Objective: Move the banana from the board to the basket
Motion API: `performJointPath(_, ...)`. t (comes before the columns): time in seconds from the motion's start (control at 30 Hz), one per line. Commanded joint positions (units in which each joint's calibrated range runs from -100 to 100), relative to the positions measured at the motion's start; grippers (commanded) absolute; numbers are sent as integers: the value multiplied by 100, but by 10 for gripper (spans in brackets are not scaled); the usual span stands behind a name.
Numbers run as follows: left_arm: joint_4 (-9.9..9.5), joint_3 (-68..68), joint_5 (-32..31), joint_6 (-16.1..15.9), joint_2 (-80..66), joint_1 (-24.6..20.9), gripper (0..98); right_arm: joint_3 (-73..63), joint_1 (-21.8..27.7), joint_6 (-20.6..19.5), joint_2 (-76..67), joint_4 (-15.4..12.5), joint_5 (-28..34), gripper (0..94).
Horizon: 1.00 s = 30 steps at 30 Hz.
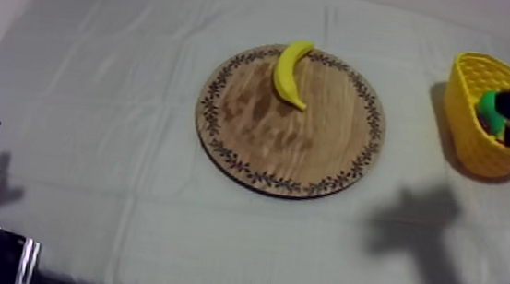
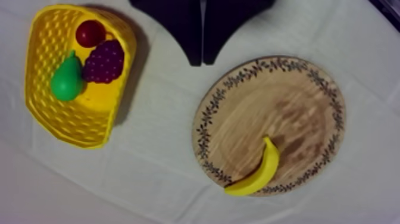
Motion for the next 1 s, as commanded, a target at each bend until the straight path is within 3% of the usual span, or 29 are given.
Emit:
performJointPath(0.0,1,-2,-2,1,2,-2,1,-1966,-14,-85,1381,-66,689,5)
performJointPath(0.53,1,-2,-2,1,2,-2,1,-6489,-744,-918,5713,-146,2442,4)
performJointPath(0.97,1,-2,-2,1,2,-2,1,-8382,-763,-1422,7718,-199,2914,13)
